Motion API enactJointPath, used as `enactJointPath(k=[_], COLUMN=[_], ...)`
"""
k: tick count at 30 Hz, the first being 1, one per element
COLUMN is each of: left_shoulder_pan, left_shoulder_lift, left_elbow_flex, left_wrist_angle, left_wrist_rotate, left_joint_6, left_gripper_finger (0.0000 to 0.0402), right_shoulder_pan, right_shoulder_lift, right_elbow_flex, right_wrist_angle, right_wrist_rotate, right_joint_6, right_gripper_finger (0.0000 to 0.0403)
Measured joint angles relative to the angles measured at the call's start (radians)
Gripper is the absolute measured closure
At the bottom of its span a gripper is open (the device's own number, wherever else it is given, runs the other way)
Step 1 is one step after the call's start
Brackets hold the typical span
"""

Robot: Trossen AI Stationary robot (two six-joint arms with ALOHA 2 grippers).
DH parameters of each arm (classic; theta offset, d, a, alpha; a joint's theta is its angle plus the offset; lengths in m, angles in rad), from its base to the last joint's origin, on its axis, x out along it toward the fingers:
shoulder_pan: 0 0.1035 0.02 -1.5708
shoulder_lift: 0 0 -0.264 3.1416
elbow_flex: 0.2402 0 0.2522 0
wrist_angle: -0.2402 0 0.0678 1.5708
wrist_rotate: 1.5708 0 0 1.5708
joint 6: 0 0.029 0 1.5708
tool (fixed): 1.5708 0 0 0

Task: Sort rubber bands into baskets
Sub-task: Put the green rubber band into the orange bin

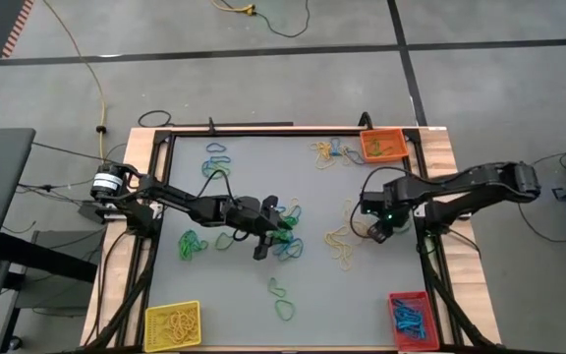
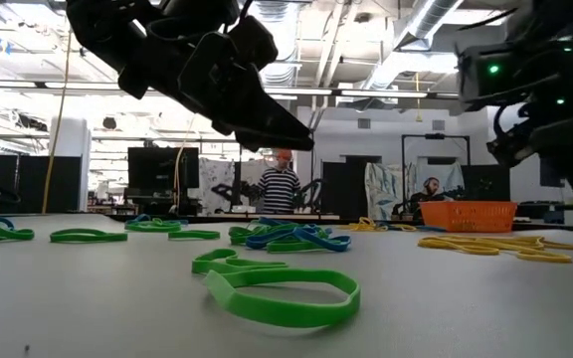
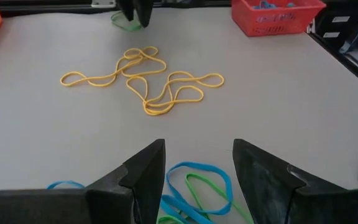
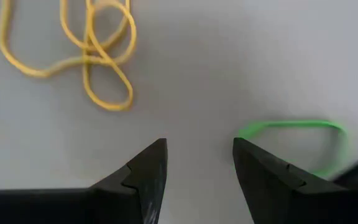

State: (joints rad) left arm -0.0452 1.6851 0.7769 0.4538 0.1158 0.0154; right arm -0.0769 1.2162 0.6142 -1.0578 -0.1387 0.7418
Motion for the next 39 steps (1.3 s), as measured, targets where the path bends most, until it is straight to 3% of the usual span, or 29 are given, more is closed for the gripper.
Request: enactJointPath(k=[16, 25, 28, 33, 39], left_shoulder_pan=[0.000, 0.000, 0.000, 0.000, 0.000], left_shoulder_lift=[0.000, 0.000, 0.000, 0.000, 0.000], left_elbow_flex=[0.000, 0.000, 0.000, 0.000, 0.000], left_wrist_angle=[0.018, 0.011, 0.006, 0.006, 0.006], left_wrist_rotate=[0.000, 0.000, 0.000, 0.000, 0.000], left_joint_6=[0.000, 0.000, 0.000, 0.007, 0.007], left_gripper_finger=[0.0223, 0.0223, 0.0223, 0.0223, 0.0223], right_shoulder_pan=[-0.005, -0.010, -0.011, -0.016, -0.015], right_shoulder_lift=[0.466, 0.604, 0.609, 0.582, 0.541], right_elbow_flex=[0.150, 0.151, 0.149, 0.149, 0.150], right_wrist_angle=[-0.153, -0.148, -0.150, -0.146, -0.173], right_wrist_rotate=[0.002, 0.024, 0.037, 0.062, 0.126], right_joint_6=[-0.429, -0.562, -0.582, -0.592, -0.559], right_gripper_finger=[0.0195, 0.0201, 0.0239, 0.0373, 0.0384])
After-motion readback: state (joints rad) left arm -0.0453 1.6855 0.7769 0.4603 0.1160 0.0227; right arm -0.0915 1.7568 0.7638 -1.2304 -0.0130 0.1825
